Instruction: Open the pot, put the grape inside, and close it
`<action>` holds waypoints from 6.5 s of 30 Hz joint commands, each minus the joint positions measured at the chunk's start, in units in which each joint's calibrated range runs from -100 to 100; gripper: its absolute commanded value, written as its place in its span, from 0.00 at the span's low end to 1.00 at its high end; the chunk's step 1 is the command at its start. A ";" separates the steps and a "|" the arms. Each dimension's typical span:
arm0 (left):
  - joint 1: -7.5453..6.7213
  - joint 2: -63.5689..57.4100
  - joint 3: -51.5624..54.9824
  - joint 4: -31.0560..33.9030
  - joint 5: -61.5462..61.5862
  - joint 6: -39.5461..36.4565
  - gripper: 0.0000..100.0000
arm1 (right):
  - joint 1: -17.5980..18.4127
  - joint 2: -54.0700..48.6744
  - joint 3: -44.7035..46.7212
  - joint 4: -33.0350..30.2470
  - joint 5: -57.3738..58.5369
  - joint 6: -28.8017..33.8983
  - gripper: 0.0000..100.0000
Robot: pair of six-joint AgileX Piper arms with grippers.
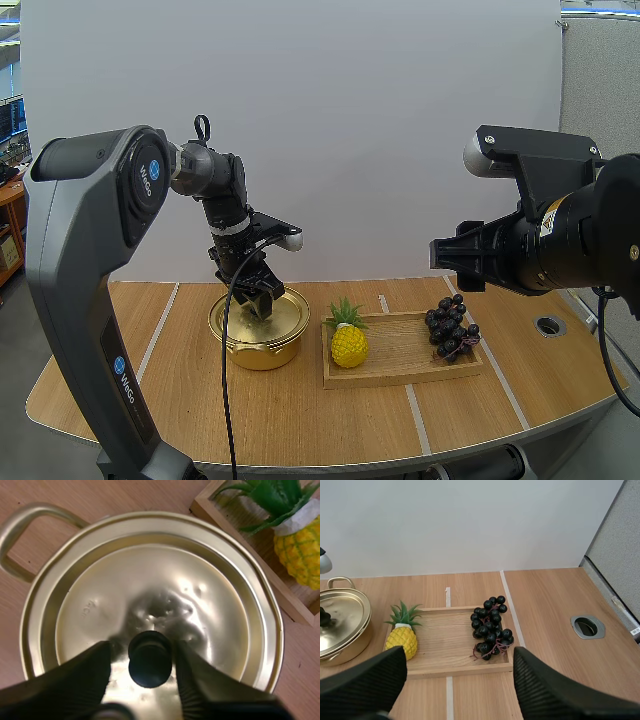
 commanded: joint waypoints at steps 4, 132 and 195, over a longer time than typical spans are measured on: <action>-0.19 0.06 0.00 -1.91 -1.05 -0.17 0.00 | 0.11 -0.12 -0.31 -0.27 0.00 0.20 1.00; -0.11 -54.32 -43.94 23.23 -20.07 -22.24 0.00 | -4.66 36.92 -0.31 -12.29 0.00 7.10 1.00; -0.11 -54.32 -43.94 23.23 -20.07 -22.24 0.00 | -19.46 69.07 -15.71 25.43 -17.23 -31.55 1.00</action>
